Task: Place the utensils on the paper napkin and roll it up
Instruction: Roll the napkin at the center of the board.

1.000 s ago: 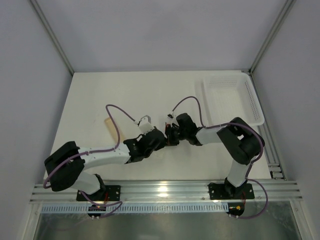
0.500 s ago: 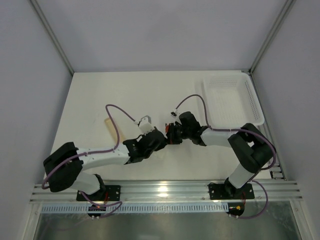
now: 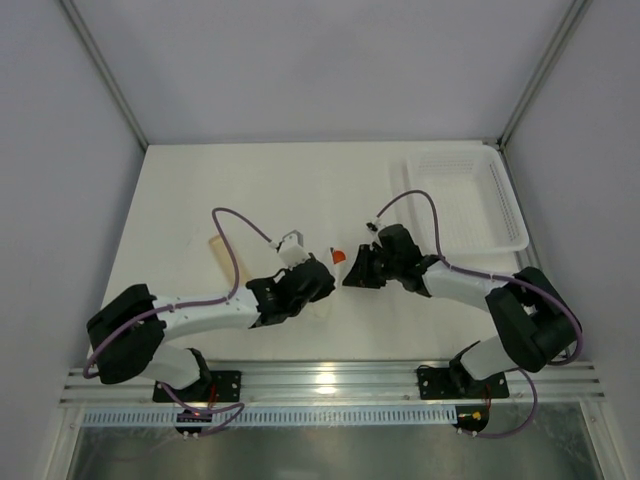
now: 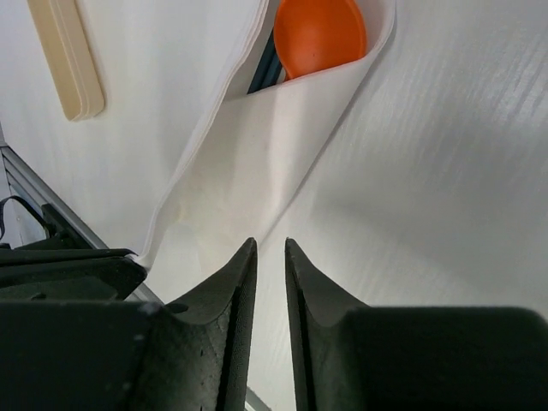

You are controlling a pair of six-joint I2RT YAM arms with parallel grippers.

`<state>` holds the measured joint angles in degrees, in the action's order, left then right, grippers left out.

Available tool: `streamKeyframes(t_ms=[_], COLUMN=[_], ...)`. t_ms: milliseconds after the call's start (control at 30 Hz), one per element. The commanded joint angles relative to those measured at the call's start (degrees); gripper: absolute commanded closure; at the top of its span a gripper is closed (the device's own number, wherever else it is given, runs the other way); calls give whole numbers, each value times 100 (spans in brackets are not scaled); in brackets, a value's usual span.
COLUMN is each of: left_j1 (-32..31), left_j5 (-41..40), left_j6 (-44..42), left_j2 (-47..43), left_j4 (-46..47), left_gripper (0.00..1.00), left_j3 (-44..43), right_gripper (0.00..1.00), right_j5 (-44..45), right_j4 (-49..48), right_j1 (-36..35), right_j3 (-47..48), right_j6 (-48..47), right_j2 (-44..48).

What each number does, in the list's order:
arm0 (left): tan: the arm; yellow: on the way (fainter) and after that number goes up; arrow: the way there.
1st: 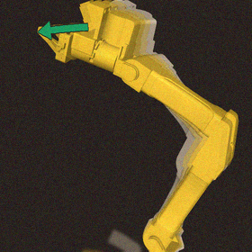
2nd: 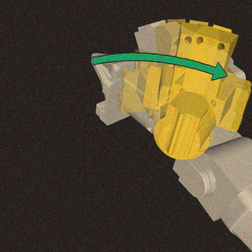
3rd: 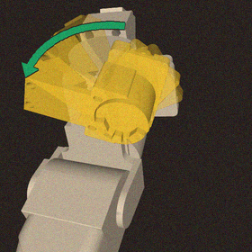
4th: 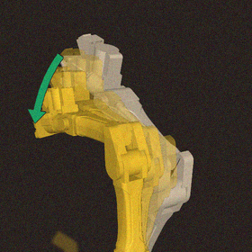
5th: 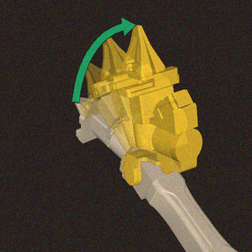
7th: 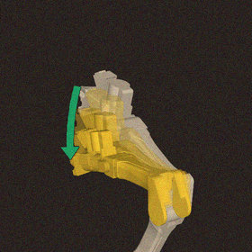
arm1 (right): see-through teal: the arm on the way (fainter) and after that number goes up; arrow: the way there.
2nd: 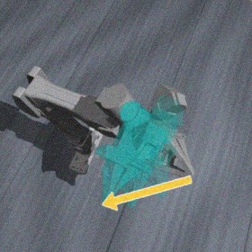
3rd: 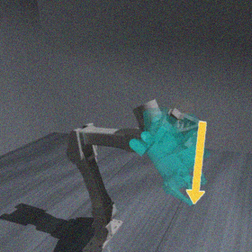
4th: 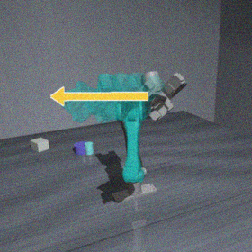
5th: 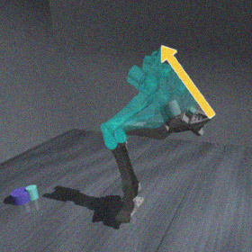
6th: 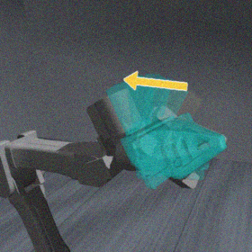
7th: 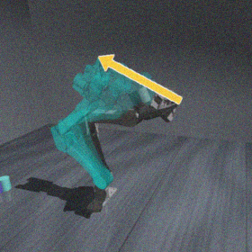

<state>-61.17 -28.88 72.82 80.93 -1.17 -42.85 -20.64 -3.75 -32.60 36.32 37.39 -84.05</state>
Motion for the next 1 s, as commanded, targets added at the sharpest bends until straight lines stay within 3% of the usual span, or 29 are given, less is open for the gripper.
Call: streamKeyframes(t_ms=[0, 133, 200, 700, 967], left_j1=[-36, -36, -27, -36, -36], left_j5=[-144, -74, -38, 6, 58], left_j6=[-154, -268, -285, -409, -479], left_j2=[37, 107, 160, 275, 310], left_j4=[11, -41, -146, -191, -138], left_gripper=[100, 100, 100, 100, 100], left_j3=[-197, -276, -329, -417, -452], right_gripper=[75, 62, 52, 48, 48], right_j5=[17, -99, -89, 78, -1], right_j4=[85, 365, 951, 1982, 1913], right_j1=[131, 254, 254, 175, -62], right_j3=[16, 305, 690, 1650, 1686], right_j6=[102, 182, 111, 138, 269], right_j2=[275, 302, 127, -155, -348])
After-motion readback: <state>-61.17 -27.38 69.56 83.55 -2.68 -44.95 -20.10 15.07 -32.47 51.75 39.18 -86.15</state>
